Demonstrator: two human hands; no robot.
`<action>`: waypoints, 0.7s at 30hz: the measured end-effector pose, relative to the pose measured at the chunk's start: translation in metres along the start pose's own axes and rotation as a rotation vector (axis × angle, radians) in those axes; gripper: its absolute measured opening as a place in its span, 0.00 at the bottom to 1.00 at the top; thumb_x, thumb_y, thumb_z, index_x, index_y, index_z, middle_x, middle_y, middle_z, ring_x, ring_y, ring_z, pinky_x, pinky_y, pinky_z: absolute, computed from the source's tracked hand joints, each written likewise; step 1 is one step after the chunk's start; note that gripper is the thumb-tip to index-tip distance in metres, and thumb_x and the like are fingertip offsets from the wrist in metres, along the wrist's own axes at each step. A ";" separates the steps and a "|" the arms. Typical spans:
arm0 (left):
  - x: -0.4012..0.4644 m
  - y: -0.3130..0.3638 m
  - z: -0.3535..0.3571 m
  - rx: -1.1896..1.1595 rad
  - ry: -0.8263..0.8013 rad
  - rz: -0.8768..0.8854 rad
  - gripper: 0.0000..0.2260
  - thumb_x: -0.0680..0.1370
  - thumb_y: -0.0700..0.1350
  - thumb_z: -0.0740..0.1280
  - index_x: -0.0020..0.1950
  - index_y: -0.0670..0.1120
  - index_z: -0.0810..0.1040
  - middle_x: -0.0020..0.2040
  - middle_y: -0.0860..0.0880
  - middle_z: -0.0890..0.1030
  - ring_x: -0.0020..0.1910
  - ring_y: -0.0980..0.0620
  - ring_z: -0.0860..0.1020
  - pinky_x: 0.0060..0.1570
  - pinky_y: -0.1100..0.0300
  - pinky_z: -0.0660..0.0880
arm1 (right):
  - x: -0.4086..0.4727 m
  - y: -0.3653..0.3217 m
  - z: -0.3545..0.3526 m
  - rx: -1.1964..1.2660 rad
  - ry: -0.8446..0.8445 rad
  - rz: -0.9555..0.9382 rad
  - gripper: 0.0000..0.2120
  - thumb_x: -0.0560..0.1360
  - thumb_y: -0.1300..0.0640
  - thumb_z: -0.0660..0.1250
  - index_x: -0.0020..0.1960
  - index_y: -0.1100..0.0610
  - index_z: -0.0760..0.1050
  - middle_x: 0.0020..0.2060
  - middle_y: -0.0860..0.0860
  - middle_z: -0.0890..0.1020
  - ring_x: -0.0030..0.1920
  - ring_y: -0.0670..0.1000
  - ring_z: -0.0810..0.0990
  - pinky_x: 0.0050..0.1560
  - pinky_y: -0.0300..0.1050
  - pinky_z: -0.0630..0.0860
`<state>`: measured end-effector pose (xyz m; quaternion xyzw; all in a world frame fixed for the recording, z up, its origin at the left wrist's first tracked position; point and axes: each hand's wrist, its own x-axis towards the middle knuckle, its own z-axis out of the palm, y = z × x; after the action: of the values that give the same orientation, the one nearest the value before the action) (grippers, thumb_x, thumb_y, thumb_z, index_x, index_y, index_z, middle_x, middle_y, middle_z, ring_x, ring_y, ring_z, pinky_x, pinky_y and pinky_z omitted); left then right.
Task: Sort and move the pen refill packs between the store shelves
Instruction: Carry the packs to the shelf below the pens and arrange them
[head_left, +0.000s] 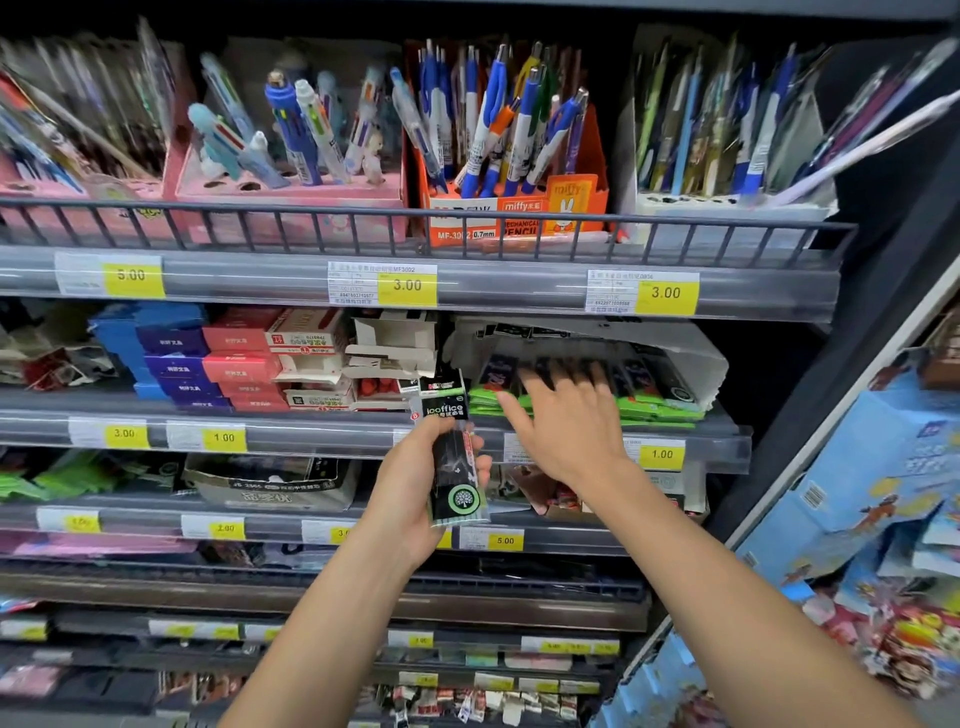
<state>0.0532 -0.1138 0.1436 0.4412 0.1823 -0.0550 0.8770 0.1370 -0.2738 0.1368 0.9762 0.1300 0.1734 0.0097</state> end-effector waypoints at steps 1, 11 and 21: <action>0.001 0.000 0.003 0.032 0.006 0.025 0.09 0.83 0.43 0.65 0.57 0.38 0.80 0.42 0.42 0.85 0.33 0.47 0.82 0.35 0.56 0.80 | 0.001 0.001 0.001 -0.012 -0.002 -0.028 0.32 0.83 0.33 0.42 0.70 0.48 0.75 0.60 0.57 0.83 0.58 0.60 0.82 0.73 0.62 0.65; 0.000 -0.015 0.021 -0.008 -0.002 0.043 0.12 0.83 0.44 0.61 0.57 0.35 0.76 0.39 0.39 0.81 0.29 0.46 0.81 0.28 0.58 0.79 | -0.014 0.022 0.005 0.142 0.124 -0.110 0.26 0.84 0.39 0.49 0.76 0.50 0.68 0.73 0.54 0.73 0.75 0.58 0.68 0.76 0.65 0.60; 0.000 -0.041 0.062 -0.021 -0.094 -0.047 0.07 0.84 0.43 0.64 0.55 0.39 0.77 0.39 0.39 0.86 0.40 0.41 0.88 0.36 0.54 0.84 | -0.084 0.067 -0.003 0.578 0.562 0.075 0.17 0.82 0.55 0.60 0.68 0.60 0.77 0.66 0.55 0.78 0.70 0.55 0.74 0.73 0.55 0.68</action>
<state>0.0597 -0.1881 0.1467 0.4244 0.1517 -0.0946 0.8877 0.0766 -0.3606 0.1153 0.8573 0.1354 0.3902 -0.3073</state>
